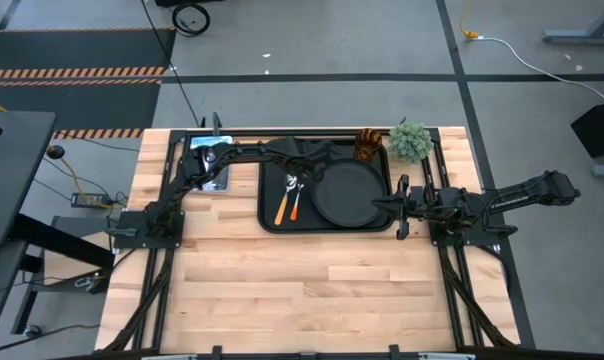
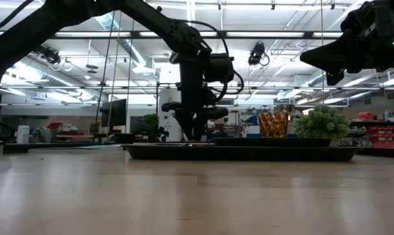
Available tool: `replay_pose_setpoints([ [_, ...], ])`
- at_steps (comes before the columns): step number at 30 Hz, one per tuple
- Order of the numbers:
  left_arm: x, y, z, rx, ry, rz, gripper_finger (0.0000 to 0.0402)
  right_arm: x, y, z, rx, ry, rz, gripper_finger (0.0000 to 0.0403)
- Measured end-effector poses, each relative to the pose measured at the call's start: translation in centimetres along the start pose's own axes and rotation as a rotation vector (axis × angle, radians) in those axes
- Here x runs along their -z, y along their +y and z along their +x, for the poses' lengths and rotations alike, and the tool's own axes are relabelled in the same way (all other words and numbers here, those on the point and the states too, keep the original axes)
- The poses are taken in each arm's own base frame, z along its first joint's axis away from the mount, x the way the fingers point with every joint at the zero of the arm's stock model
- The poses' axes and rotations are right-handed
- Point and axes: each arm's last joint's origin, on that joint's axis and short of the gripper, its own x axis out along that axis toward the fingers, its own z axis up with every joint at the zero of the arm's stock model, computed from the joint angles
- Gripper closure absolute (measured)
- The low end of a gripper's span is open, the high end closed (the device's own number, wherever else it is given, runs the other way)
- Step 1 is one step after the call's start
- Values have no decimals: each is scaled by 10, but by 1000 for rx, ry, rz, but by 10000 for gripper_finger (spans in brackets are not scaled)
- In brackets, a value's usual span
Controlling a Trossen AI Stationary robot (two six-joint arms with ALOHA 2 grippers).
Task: Pick and place plate/cup/fork/spoon on tray
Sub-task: Put the yellow spoon on the black tray on the left side of the orange fork
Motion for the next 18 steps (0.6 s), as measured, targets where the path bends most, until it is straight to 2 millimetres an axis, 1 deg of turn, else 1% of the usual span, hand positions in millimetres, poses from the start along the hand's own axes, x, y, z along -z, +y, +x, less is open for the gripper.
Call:
replay_pose_setpoints([
  [2, 4, 1, 4, -11, 17, 21, 281, 0, 0, 0, 0, 0, 0, 369],
  [7, 10, 2, 7, -30, 50, 71, 281, 0, 0, 0, 0, 0, 0, 369],
  [18, 10, 4, 7, -51, 49, 111, 281, 0, 0, 0, -1, 0, 0, 369],
])
